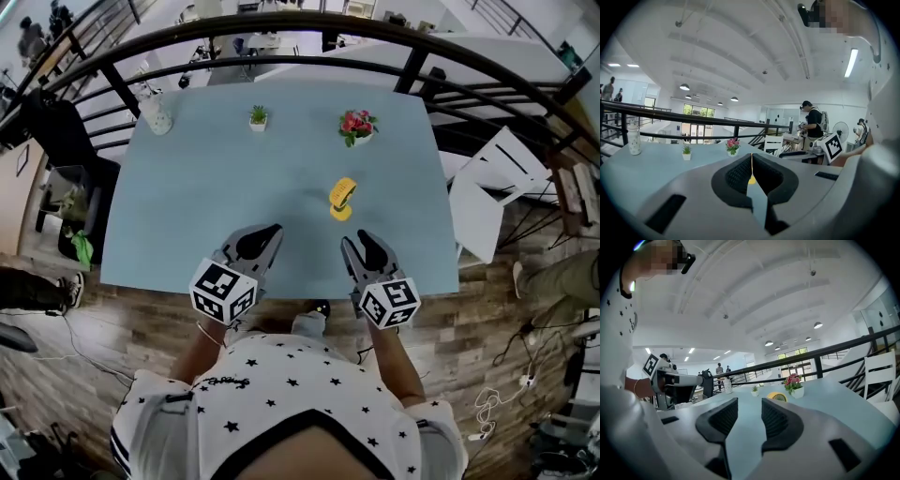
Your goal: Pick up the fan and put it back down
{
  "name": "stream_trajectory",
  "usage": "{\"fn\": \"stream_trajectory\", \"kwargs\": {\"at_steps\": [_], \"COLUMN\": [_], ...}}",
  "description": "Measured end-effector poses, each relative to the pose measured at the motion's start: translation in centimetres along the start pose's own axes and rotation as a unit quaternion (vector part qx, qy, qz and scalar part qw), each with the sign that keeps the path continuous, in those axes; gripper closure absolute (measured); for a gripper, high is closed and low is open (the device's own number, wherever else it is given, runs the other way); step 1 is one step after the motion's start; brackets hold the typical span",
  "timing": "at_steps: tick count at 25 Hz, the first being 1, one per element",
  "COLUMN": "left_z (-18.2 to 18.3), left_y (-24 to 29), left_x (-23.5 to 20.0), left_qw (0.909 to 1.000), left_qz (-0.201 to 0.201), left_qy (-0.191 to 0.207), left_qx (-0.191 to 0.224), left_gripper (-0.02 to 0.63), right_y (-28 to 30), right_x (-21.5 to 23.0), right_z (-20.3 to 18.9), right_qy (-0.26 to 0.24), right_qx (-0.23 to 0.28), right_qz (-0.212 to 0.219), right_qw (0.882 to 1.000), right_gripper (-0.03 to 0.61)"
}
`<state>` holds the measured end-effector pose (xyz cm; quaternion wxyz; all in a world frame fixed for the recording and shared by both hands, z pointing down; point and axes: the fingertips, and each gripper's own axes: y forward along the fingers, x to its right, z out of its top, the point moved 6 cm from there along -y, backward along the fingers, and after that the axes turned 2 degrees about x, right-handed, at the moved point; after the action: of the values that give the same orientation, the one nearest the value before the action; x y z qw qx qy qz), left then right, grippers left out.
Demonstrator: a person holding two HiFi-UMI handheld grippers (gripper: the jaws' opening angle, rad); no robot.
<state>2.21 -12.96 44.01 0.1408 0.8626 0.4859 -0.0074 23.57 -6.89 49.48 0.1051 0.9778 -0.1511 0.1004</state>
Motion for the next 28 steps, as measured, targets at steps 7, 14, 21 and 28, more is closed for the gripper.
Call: {"fn": "stream_trajectory", "kwargs": {"at_steps": [7,14,21,28], "left_z": [0.1,0.2,-0.2,-1.0], "left_y": [1.2,2.4,0.9,0.3], "left_x": [0.4,1.5,0.5,-1.3], "left_qw": [0.9990,0.9973,0.9916,0.9862], "left_qz": [0.044,0.071,0.126,0.160], "left_qy": [-0.009,-0.015,-0.030,-0.042], "left_qx": [-0.003,0.007,0.005,0.002], "left_gripper": [0.584,0.584,0.584,0.584], "right_y": [1.5,3.4,5.7,9.0], "right_x": [3.0,5.5,7.0,8.6], "right_z": [-1.0,-2.1,-4.4,-6.8], "right_qy": [-0.016,-0.042,-0.079,-0.085], "right_qx": [-0.028,-0.052,-0.089,-0.118], "right_qz": [0.015,0.036,0.040,0.035], "right_qw": [0.999,0.997,0.992,0.989], "right_gripper": [0.420,0.402,0.376,0.360]}}
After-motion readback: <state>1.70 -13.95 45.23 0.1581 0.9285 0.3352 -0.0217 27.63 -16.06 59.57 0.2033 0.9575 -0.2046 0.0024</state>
